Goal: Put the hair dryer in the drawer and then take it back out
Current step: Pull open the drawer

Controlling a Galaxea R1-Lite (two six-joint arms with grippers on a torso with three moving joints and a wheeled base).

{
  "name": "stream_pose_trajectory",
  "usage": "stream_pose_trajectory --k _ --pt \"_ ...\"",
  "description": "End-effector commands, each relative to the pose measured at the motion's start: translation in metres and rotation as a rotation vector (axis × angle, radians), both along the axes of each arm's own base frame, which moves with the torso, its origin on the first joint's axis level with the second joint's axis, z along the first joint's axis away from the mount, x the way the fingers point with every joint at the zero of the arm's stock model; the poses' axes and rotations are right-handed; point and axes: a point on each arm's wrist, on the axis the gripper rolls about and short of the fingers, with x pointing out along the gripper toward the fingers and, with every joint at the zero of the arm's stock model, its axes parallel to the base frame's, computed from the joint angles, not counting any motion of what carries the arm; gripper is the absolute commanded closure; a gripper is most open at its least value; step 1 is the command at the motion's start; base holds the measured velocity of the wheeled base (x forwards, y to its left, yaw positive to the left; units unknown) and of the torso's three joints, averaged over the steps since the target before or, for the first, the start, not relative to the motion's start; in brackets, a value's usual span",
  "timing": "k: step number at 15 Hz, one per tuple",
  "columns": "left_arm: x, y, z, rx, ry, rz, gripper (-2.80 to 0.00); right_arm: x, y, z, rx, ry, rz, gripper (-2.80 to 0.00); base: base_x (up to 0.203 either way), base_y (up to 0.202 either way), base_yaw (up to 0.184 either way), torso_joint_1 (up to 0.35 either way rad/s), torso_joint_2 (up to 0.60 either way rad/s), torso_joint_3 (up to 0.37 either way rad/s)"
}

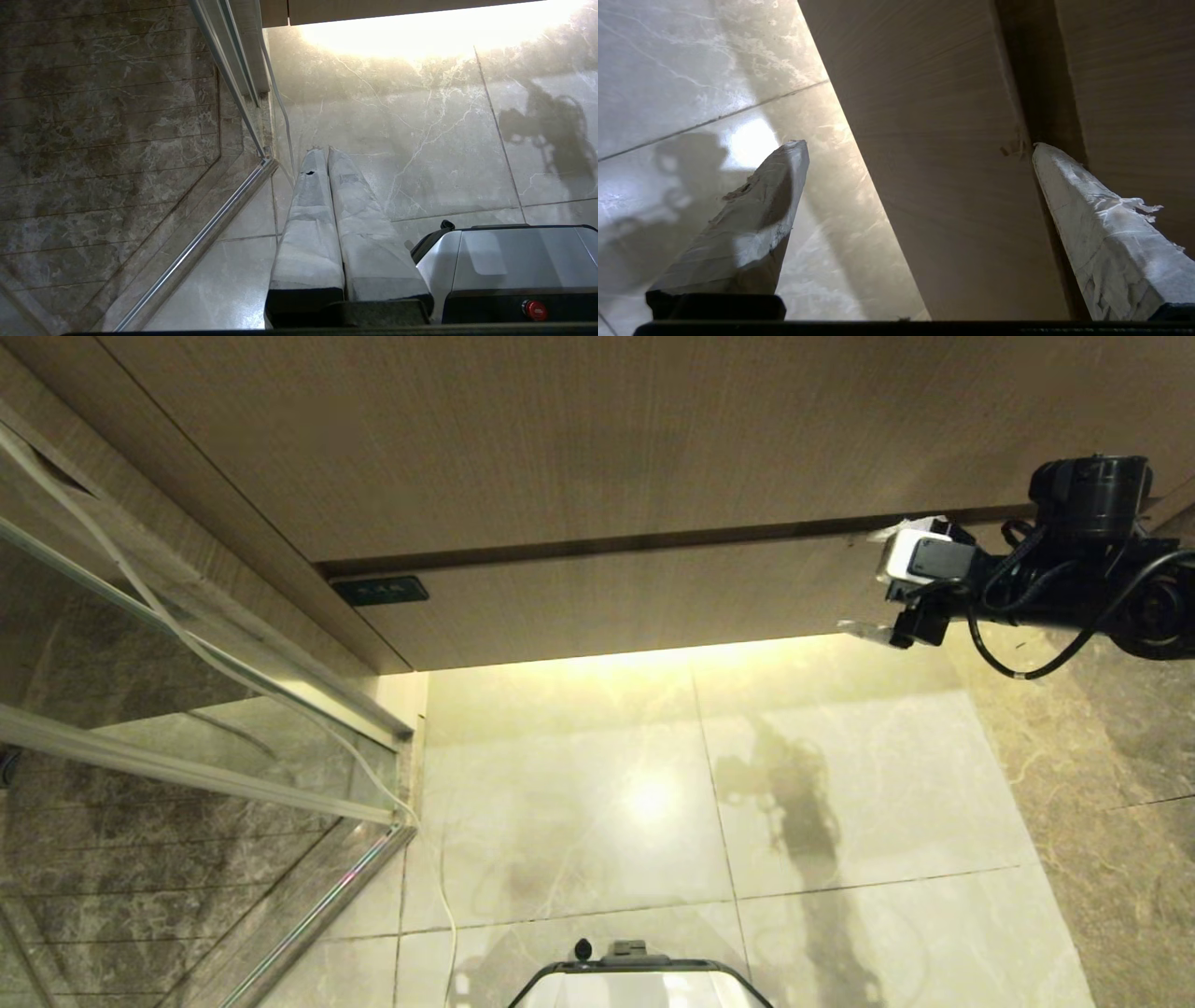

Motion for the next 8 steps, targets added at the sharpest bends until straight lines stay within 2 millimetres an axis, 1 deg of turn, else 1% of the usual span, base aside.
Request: stream_pose_trajectory --k 1,4,8 --pt "0.000 0.000 0.000 -0.001 0.000 0.000 0.00 0.012 -0.002 -0.005 -0.008 -0.006 0.025 -2.80 0.000 0.000 0.000 0.000 0.00 0.000" --pt "0.000 0.000 0.000 -0.001 0.001 0.001 0.00 0.024 -0.001 -0.002 0.001 -0.088 0.043 -2.80 0.000 0.000 0.000 0.000 0.00 0.000" --pt "0.000 0.000 0.000 -0.001 0.000 0.000 0.00 0.032 -0.001 -0.005 0.002 -0.103 0.075 -2.80 0.000 0.000 0.000 0.000 0.00 0.000"
